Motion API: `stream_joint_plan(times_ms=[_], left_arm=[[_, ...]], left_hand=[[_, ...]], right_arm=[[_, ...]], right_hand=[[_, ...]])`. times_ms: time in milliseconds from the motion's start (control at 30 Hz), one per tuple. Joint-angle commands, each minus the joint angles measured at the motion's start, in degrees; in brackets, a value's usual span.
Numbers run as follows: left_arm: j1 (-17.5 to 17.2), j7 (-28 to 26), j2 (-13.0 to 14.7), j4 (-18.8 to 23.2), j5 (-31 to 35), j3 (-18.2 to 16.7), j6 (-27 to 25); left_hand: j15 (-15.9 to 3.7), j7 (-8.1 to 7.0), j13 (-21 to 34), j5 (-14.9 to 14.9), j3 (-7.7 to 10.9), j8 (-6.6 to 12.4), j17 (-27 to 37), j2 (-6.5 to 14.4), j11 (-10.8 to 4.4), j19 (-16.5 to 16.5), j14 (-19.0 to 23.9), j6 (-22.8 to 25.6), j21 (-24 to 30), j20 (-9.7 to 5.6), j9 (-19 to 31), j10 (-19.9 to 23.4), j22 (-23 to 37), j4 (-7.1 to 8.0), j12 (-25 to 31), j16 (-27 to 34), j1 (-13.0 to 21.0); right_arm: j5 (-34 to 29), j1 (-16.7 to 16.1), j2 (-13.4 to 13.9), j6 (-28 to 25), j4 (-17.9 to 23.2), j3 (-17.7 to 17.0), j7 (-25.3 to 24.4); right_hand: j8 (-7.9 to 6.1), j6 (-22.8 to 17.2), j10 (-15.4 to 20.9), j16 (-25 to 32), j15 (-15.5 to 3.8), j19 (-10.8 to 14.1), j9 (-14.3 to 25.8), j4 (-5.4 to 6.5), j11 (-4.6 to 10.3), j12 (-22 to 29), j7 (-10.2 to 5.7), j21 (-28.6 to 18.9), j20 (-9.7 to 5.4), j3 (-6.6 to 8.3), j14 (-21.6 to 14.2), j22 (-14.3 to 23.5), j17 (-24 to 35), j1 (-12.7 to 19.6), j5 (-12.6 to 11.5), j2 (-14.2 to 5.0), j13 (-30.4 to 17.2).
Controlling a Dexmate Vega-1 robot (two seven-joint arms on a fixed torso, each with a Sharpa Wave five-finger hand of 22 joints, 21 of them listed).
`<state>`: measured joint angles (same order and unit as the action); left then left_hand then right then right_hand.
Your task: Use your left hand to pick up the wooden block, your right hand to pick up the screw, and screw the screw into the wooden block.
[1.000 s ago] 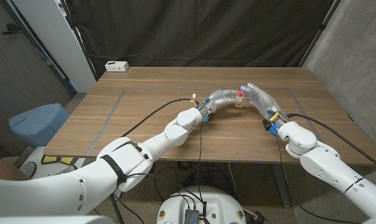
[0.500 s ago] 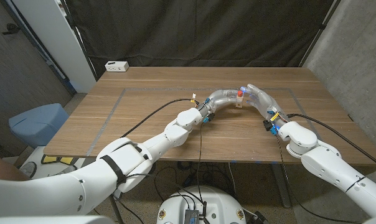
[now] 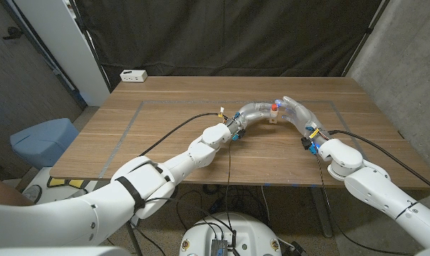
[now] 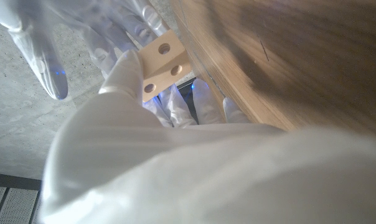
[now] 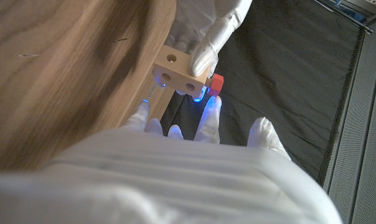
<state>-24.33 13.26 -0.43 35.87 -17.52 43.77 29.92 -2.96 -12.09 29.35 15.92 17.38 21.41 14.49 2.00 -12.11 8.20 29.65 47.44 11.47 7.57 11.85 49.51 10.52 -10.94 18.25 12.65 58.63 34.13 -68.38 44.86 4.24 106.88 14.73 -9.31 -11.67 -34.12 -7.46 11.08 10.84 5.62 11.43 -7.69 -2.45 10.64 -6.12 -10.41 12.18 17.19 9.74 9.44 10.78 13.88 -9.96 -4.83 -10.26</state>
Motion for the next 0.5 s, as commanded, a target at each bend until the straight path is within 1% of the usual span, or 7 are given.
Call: stream_joint_plan(times_ms=[33,100,333,367,500], left_arm=[[0.5,0.4,-0.4,-1.3,-0.3,-0.2,0.5],[0.5,0.3,-0.4,-1.2,-0.2,-0.2,0.5],[0.3,0.2,-0.2,-0.9,-0.3,-0.2,0.3],[0.3,0.2,-0.2,-0.8,-0.2,-0.2,0.3],[0.2,0.2,-0.1,-0.7,-0.3,-0.3,0.2]], left_hand=[[-4.6,2.71,6.1,0.3,2.68,0.22,0.3,3.7,-0.42,0.4,0.4,5.0,0.5,0.2,0.4,1.1,0.1,2.18,2.7,0.2,-2.5],[-4.66,2.77,6.1,0.3,2.7,0.2,0.3,3.7,-0.42,0.4,0.4,4.9,0.5,0.23,0.4,1.1,0.1,2.18,2.7,0.2,-2.5],[-4.64,2.9,6.0,0.4,2.71,0.21,0.3,3.7,-0.4,0.4,0.4,4.9,0.5,0.14,0.4,1.0,0.1,2.2,2.6,0.2,-2.5],[-4.66,2.91,6.0,0.4,2.73,0.21,0.3,3.7,-0.4,0.4,0.4,5.0,0.5,0.17,0.5,1.0,0.1,2.19,2.6,0.2,-2.5],[-4.69,2.89,6.0,0.4,2.74,0.24,0.2,3.7,-0.4,0.4,0.4,5.0,0.5,0.16,0.5,1.0,0.1,2.19,2.6,0.1,-2.5]], right_arm=[[0.0,0.0,-0.2,-0.2,-0.1,0.2,-0.4],[0.2,0.0,-0.4,-0.4,-0.1,0.2,-0.5],[0.1,0.2,-0.4,-0.3,-0.2,0.4,-0.3],[0.1,0.2,-0.4,-0.3,-0.2,0.4,-0.3],[0.2,0.1,-0.5,-0.6,-0.1,0.4,-0.7]], right_hand=[[-0.6,-1.1,0.5,0.3,0.31,-0.1,0.2,0.1,-0.27,0.5,0.2,-0.3,-0.22,-0.09,0.9,0.3,0.3,-0.4,-0.4,-0.21,-0.2],[-0.68,-1.4,0.6,0.3,0.38,-0.1,0.2,0.1,-0.34,0.5,0.48,-0.3,-0.21,-0.07,0.8,0.3,0.3,-0.4,-0.4,-0.24,-0.2],[-1.16,-2.8,1.1,0.4,0.36,0.1,0.3,0.09,-0.23,0.6,0.75,-0.4,-0.24,-0.03,0.6,0.3,0.2,-0.4,-0.4,-0.33,-0.2],[-1.28,-3.2,1.2,0.4,0.4,0.1,0.3,0.09,-0.07,0.7,1.02,-0.4,-0.23,-0.01,0.5,0.3,0.2,-0.4,-0.4,-0.36,-0.2],[-1.36,-3.5,1.5,0.4,0.43,0.2,0.3,0.08,0.14,0.7,1.11,-0.4,-0.22,0.0,0.4,0.3,0.2,-0.4,-0.4,-0.38,-0.2]])
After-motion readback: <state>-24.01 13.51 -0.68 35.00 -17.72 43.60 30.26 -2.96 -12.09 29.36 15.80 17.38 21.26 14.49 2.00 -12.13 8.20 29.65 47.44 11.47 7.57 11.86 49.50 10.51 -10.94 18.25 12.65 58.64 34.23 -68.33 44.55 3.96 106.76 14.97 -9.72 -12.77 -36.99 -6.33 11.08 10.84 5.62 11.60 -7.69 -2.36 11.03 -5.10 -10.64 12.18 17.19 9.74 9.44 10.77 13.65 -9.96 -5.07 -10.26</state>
